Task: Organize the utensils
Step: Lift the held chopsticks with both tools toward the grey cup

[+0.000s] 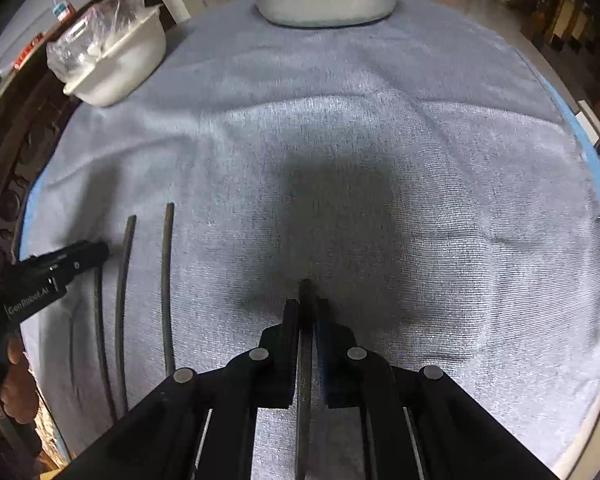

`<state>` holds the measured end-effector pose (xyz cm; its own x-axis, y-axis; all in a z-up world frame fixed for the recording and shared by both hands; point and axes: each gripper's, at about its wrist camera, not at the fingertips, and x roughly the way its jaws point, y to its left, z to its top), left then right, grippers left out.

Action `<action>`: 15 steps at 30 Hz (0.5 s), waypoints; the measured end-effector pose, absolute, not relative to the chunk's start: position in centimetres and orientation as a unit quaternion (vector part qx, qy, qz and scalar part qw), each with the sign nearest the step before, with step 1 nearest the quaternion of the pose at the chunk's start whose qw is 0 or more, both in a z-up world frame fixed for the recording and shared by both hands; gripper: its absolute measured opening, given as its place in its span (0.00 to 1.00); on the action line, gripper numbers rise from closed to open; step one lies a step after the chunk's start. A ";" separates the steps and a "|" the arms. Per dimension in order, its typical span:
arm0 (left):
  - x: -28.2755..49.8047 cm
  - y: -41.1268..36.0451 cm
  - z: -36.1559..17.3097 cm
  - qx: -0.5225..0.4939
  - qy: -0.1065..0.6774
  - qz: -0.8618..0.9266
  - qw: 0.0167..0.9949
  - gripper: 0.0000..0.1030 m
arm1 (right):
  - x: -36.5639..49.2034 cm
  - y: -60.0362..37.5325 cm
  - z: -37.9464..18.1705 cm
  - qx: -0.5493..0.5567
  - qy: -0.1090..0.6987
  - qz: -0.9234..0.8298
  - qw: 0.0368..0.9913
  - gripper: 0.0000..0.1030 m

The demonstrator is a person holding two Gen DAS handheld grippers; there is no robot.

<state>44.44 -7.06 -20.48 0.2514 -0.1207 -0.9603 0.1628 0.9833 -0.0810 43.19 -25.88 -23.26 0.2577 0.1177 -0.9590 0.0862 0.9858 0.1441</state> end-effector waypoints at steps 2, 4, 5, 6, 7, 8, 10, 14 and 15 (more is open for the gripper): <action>44.4 -7.0 -20.4 0.027 0.603 -0.086 0.793 0.14 | 43.2 -25.4 -23.2 0.069 0.609 0.008 0.790 0.11; 44.5 -7.2 -20.7 0.029 0.602 -0.091 0.793 0.09 | 43.1 -25.0 -23.0 0.064 0.606 0.005 0.793 0.11; 44.4 -7.1 -20.7 0.031 0.600 -0.095 0.793 0.08 | 43.0 -24.9 -23.0 0.064 0.604 0.004 0.795 0.11; 44.4 -7.3 -20.7 0.034 0.598 -0.098 0.795 0.08 | 42.8 -24.8 -22.9 0.062 0.602 0.004 0.796 0.11; 44.4 -7.3 -20.9 0.038 0.595 -0.101 0.797 0.07 | 42.7 -24.7 -22.9 0.059 0.599 0.005 0.799 0.10; 44.2 -7.3 -20.9 0.046 0.590 -0.105 0.799 0.06 | 42.4 -24.7 -22.9 0.057 0.596 0.005 0.801 0.09; 43.6 -6.9 -20.9 0.047 0.587 -0.109 0.800 0.05 | 42.0 -24.5 -22.8 0.053 0.590 0.007 0.805 0.08; 42.6 -5.5 -20.7 0.036 0.585 -0.113 0.803 0.05 | 41.0 -25.6 -22.7 0.099 0.573 0.014 0.813 0.07; 42.4 -5.1 -20.6 0.034 0.583 -0.113 0.804 0.05 | 40.7 -25.9 -22.6 0.107 0.570 0.015 0.815 0.06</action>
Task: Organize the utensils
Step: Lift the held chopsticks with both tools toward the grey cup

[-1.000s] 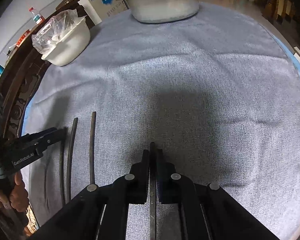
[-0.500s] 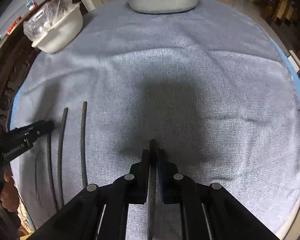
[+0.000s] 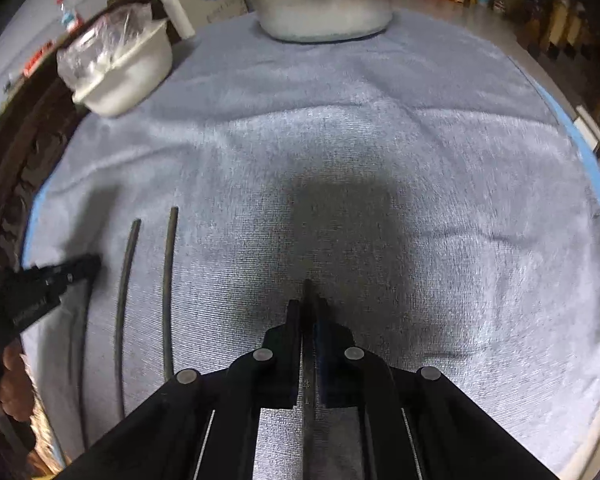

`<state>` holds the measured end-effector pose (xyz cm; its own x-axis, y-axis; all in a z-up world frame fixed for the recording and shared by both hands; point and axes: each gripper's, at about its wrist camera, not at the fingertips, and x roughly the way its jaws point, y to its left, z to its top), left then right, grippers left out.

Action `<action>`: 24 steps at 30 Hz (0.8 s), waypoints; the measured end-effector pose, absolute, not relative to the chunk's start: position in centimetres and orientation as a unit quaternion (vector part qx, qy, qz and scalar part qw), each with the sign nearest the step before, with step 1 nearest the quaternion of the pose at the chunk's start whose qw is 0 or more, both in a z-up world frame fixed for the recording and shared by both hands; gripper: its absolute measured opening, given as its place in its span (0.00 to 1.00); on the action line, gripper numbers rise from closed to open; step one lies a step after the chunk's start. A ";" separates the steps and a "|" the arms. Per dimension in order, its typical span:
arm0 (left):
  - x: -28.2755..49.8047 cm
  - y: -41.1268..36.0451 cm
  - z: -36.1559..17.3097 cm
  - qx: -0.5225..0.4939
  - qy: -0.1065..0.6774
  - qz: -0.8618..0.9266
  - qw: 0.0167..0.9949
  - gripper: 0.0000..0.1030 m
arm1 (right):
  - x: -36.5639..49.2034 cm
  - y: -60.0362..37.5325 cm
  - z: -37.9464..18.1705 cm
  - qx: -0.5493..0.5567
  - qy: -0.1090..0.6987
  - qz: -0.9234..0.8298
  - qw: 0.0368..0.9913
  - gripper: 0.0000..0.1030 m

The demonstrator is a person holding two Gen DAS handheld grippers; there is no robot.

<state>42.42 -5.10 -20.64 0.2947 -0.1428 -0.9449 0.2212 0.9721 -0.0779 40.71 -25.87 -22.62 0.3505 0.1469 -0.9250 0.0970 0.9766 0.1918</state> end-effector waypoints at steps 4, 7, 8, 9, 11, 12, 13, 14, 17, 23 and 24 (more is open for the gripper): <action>41.2 -3.3 -19.3 0.016 0.562 -0.116 0.818 0.05 | 39.1 -27.0 -21.4 0.132 0.543 0.017 0.829 0.06; 40.3 -2.4 -18.5 0.004 0.556 -0.114 0.824 0.05 | 37.9 -28.2 -20.4 0.141 0.530 0.015 0.836 0.06; 39.9 -2.1 -18.1 0.002 0.553 -0.113 0.826 0.05 | 37.4 -28.4 -20.2 0.142 0.527 0.014 0.837 0.06; 39.6 -2.2 -17.8 0.003 0.550 -0.112 0.828 0.05 | 36.9 -28.6 -19.9 0.144 0.526 0.013 0.838 0.06; 38.9 -2.4 -17.0 0.000 0.545 -0.114 0.831 0.05 | 36.4 -29.0 -19.6 0.146 0.523 0.009 0.840 0.06; 38.7 -2.7 -16.9 -0.001 0.542 -0.116 0.832 0.05 | 35.9 -29.1 -19.3 0.147 0.520 0.007 0.841 0.06; 38.2 -2.7 -16.4 -0.001 0.536 -0.118 0.836 0.05 | 35.8 -29.2 -19.4 0.148 0.518 0.006 0.842 0.06; 37.8 -2.6 -16.0 -0.001 0.531 -0.119 0.839 0.05 | 35.5 -29.3 -19.1 0.149 0.516 0.004 0.843 0.06; 36.5 -2.3 -14.7 -0.007 0.519 -0.125 0.845 0.05 | 34.4 -29.4 -18.3 0.156 0.504 0.002 0.849 0.06; 33.4 -1.8 -11.5 -0.021 0.482 -0.131 0.866 0.05 | 32.4 -28.9 -16.0 0.154 0.469 -0.004 0.870 0.06; 32.7 -1.7 -10.8 -0.024 0.474 -0.132 0.870 0.05 | 31.9 -28.8 -15.5 0.151 0.461 -0.006 0.874 0.06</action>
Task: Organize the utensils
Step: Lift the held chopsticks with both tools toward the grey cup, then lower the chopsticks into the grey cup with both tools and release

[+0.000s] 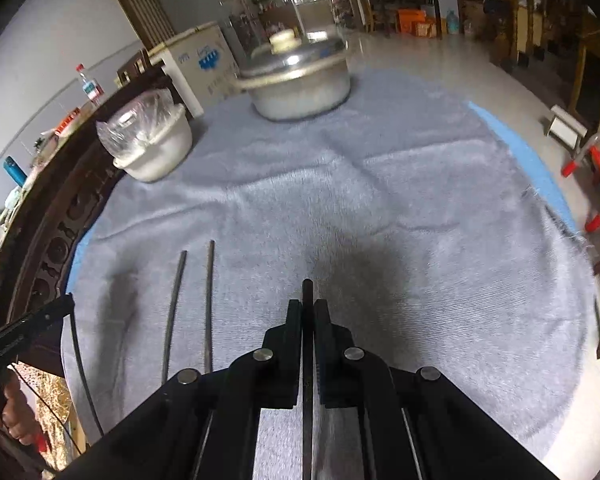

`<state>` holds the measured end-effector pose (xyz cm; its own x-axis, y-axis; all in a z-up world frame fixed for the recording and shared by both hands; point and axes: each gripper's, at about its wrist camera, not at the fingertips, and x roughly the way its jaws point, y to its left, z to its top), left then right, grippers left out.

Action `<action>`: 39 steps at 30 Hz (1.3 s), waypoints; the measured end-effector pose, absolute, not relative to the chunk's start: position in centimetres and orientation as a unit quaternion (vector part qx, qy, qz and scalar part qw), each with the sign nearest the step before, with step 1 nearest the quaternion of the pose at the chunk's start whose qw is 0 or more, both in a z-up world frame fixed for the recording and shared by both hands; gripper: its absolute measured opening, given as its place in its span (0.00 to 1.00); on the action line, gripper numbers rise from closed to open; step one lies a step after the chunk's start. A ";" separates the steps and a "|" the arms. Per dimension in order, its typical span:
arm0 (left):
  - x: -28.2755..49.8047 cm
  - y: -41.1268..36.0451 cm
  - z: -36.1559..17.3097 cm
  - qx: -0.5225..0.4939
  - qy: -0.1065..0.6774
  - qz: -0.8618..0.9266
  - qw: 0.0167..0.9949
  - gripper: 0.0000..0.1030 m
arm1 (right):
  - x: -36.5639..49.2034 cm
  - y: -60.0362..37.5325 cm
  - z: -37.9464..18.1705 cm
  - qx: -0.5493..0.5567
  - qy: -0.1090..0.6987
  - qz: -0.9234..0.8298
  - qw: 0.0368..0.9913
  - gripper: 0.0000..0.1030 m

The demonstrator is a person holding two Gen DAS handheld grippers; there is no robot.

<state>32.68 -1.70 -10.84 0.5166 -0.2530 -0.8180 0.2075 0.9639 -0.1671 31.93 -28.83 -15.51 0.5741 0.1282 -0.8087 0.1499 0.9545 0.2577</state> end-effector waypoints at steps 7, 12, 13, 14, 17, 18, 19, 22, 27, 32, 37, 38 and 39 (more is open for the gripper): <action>27.8 -1.3 -6.9 -0.041 0.412 -0.141 0.899 0.05 | 27.8 -28.2 -12.4 0.138 0.403 -0.022 0.905 0.06; 24.7 -0.7 -5.1 -0.053 0.373 -0.132 0.917 0.05 | 24.6 -27.5 -10.6 0.128 0.366 -0.032 0.921 0.06; 24.2 -0.6 -4.8 -0.055 0.366 -0.130 0.920 0.05 | 24.0 -27.4 -10.3 0.127 0.360 -0.034 0.924 0.06; 23.6 -0.5 -4.5 -0.056 0.358 -0.129 0.923 0.05 | 23.5 -27.4 -10.0 0.126 0.353 -0.037 0.926 0.06; 21.9 -0.5 -3.5 -0.051 0.335 -0.121 0.933 0.05 | 21.8 -27.3 -9.2 0.125 0.335 -0.047 0.933 0.06; 21.5 -0.6 -3.3 -0.051 0.330 -0.119 0.935 0.05 | 21.3 -27.2 -8.9 0.125 0.329 -0.050 0.935 0.06; 21.1 -0.6 -3.1 -0.050 0.325 -0.119 0.937 0.05 | 20.7 -27.2 -8.6 0.125 0.323 -0.050 0.937 0.06; 19.8 -0.9 -2.6 -0.047 0.310 -0.115 0.942 0.05 | 19.3 -27.1 -7.8 0.127 0.308 -0.053 0.941 0.06; 18.5 -1.4 -2.6 -0.050 0.308 -0.114 0.943 0.05 | 17.2 -27.0 -6.9 0.130 0.289 -0.055 0.947 0.06; 17.6 -1.6 -2.6 -0.052 0.306 -0.107 0.944 0.05 | 15.2 -26.8 -6.0 0.134 0.269 -0.060 0.952 0.06; 16.8 -1.5 -2.2 -0.055 0.301 -0.102 0.947 0.05 | 13.6 -26.3 -5.0 0.128 0.245 -0.065 0.959 0.06; 16.6 -1.5 -2.0 -0.056 0.299 -0.101 0.947 0.05 | 13.3 -26.2 -4.7 0.126 0.239 -0.066 0.960 0.06; 16.4 -1.5 -1.9 -0.057 0.296 -0.100 0.948 0.05 | 13.0 -26.1 -4.5 0.124 0.234 -0.067 0.962 0.06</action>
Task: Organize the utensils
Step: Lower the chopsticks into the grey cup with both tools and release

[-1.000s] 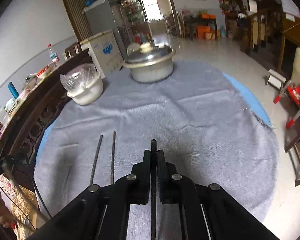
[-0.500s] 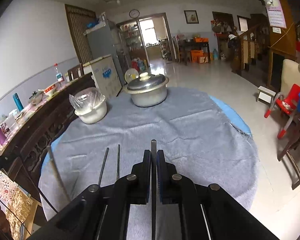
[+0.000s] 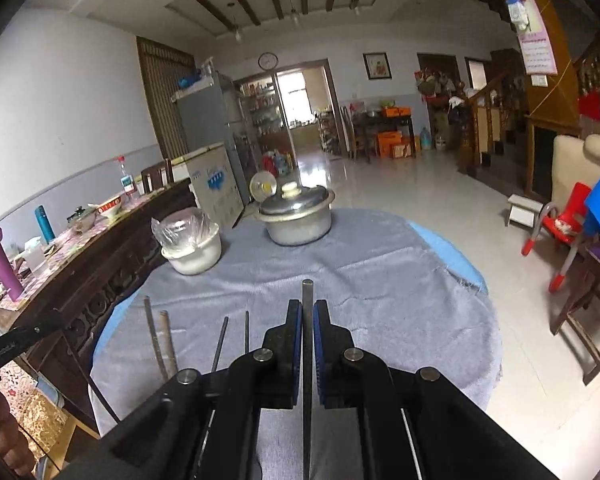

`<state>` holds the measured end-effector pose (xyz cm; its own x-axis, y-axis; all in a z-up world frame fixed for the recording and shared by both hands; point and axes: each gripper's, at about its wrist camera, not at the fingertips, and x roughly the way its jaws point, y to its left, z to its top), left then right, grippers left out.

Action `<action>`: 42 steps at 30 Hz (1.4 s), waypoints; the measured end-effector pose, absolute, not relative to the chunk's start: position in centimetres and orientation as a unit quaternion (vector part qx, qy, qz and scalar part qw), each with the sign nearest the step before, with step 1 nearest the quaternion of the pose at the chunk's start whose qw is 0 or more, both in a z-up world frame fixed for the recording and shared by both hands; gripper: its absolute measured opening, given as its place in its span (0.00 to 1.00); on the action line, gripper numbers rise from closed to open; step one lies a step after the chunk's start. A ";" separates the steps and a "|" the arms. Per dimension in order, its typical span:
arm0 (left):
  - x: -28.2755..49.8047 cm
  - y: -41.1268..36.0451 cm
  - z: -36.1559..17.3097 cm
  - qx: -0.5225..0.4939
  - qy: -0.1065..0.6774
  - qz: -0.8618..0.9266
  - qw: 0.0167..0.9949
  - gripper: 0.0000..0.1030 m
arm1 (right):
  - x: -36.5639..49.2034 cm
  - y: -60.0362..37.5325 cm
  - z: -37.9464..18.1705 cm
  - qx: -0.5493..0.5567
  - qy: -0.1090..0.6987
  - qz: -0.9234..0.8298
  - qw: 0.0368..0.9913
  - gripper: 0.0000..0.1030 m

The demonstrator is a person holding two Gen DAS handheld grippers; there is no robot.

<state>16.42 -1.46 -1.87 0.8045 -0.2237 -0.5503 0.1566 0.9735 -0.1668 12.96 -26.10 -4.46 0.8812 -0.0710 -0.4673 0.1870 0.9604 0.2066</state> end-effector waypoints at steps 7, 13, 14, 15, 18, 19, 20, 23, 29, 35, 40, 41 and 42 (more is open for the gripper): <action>15.2 -1.5 -0.9 -0.057 0.281 -0.097 0.953 0.05 | 11.3 -25.4 -3.3 0.116 0.211 -0.067 0.968 0.06; 14.5 -1.5 -0.3 -0.058 0.273 -0.094 0.956 0.05 | 10.2 -25.2 -2.6 0.113 0.197 -0.069 0.971 0.06; 14.3 -1.4 -0.2 -0.060 0.272 -0.095 0.956 0.05 | 10.1 -25.2 -2.5 0.112 0.195 -0.069 0.972 0.06; 14.2 -1.4 -0.2 -0.060 0.271 -0.094 0.956 0.05 | 10.0 -25.2 -2.5 0.112 0.193 -0.070 0.972 0.06; 13.8 -1.3 0.2 -0.061 0.266 -0.092 0.958 0.05 | 9.6 -25.2 -2.3 0.114 0.187 -0.068 0.973 0.06; 13.7 -1.3 0.3 -0.062 0.265 -0.093 0.958 0.05 | 9.5 -25.2 -2.2 0.115 0.186 -0.068 0.974 0.06; 13.6 -1.2 0.4 -0.063 0.264 -0.093 0.958 0.05 | 9.3 -25.1 -2.1 0.115 0.184 -0.067 0.974 0.06; 13.1 -1.2 0.8 -0.064 0.257 -0.093 0.960 0.05 | 8.9 -25.1 -1.8 0.116 0.175 -0.066 0.975 0.06; 12.4 -1.1 1.8 -0.068 0.245 -0.096 0.963 0.05 | 8.0 -24.7 -1.0 0.113 0.159 -0.064 0.979 0.06; 11.5 -1.1 2.7 -0.072 0.233 -0.099 0.965 0.05 | 7.0 -24.5 -0.2 0.116 0.143 -0.059 0.981 0.06; 10.6 -1.1 3.7 -0.075 0.217 -0.103 0.968 0.05 | 6.0 -24.3 0.6 0.118 0.122 -0.054 0.984 0.06; 10.4 -1.1 3.9 -0.076 0.214 -0.104 0.968 0.05 | 5.8 -24.2 0.8 0.117 0.116 -0.055 0.985 0.06; 10.2 -1.1 4.1 -0.076 0.210 -0.104 0.969 0.05 | 5.6 -24.1 1.0 0.114 0.110 -0.057 0.986 0.06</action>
<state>10.23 -1.07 4.10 0.8904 -0.2340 -0.3903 0.1703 0.9667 -0.1911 5.60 -24.13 0.96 0.9694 -0.0866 -0.2298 0.1369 0.9675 0.2128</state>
